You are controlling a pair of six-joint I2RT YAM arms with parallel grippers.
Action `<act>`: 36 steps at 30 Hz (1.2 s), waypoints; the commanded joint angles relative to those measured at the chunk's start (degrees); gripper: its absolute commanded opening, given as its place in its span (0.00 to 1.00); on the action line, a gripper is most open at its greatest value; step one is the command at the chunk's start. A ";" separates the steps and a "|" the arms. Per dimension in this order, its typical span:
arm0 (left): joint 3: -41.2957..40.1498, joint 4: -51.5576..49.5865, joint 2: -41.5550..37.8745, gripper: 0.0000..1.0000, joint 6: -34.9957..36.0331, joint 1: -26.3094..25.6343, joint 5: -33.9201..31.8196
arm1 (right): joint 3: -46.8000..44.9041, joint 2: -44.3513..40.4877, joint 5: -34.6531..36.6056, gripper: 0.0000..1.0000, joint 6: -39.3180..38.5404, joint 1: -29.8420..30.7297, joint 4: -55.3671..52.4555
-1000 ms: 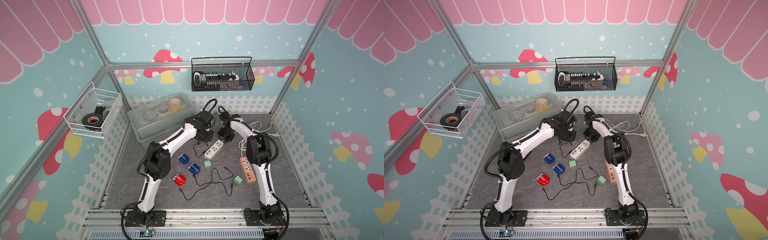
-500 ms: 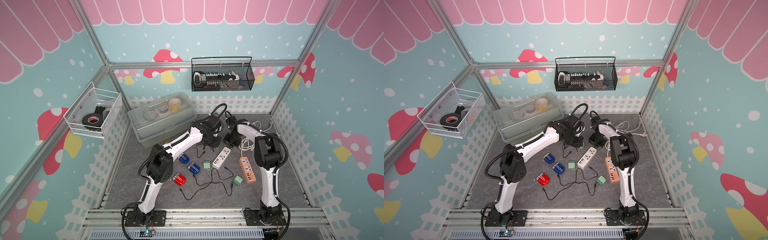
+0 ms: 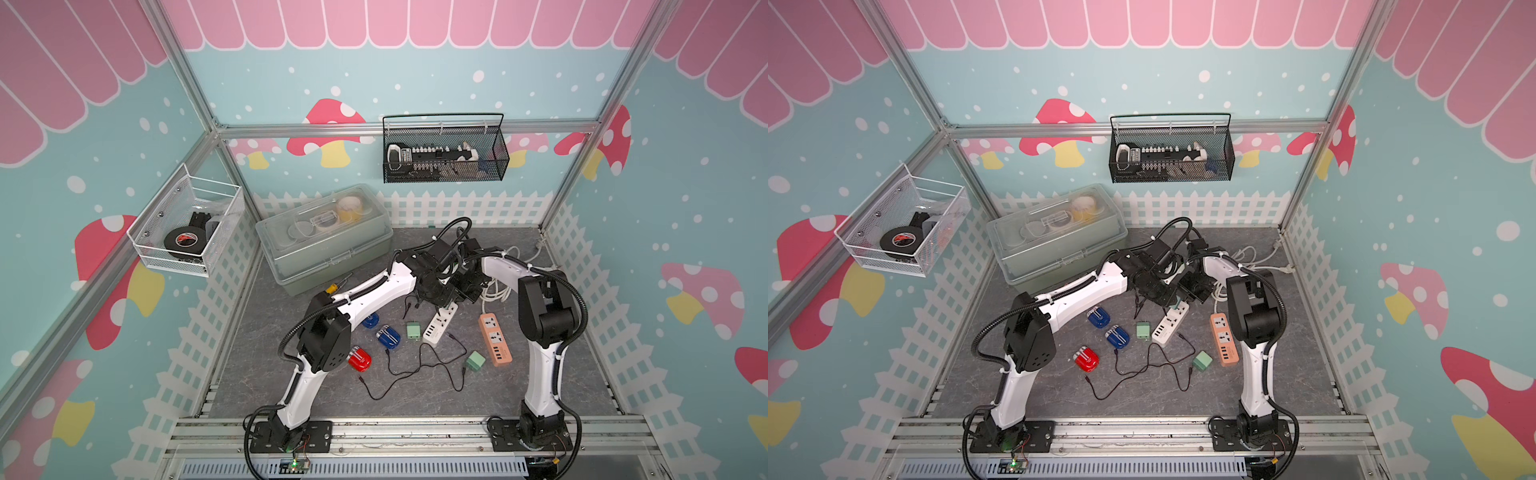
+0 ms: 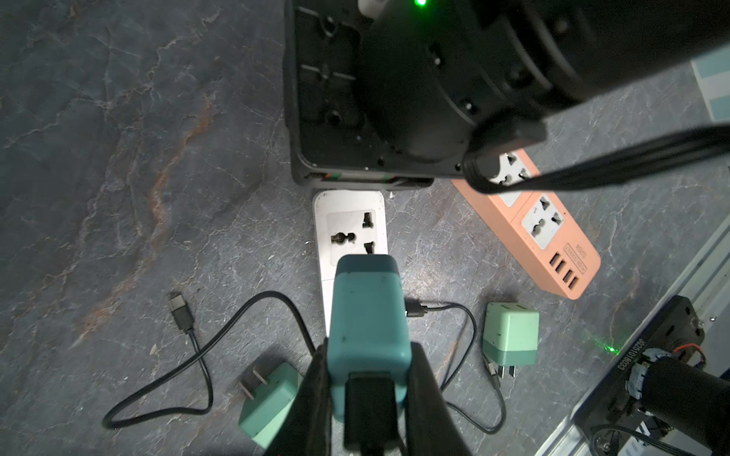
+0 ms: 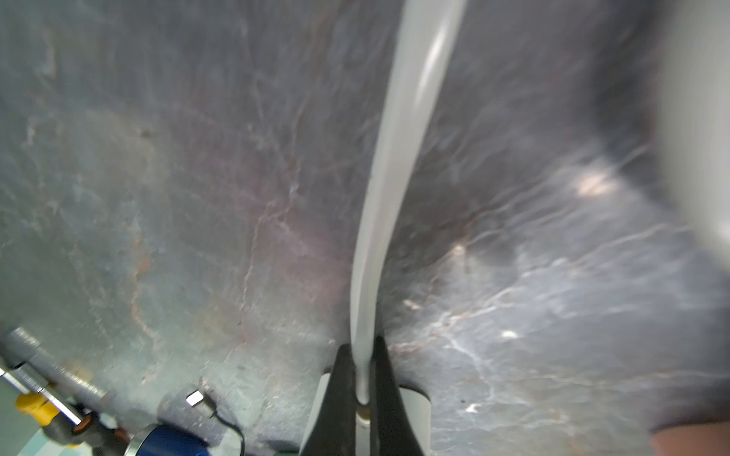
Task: Charge the electric shaver
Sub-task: Move the socket to the center of the board, then insert the plug into the socket.
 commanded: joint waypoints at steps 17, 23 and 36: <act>3.26 -9.18 0.61 0.00 -4.41 0.05 -3.63 | -8.25 -3.18 -4.40 0.41 5.03 -0.57 -0.71; 10.77 -16.01 4.44 0.00 -7.89 -0.29 -2.21 | -3.78 -9.57 1.86 0.63 2.30 -3.22 -7.56; 26.36 -26.58 15.64 0.00 -7.81 -0.83 -2.46 | -13.60 -31.43 9.69 0.67 -12.85 -4.99 -10.97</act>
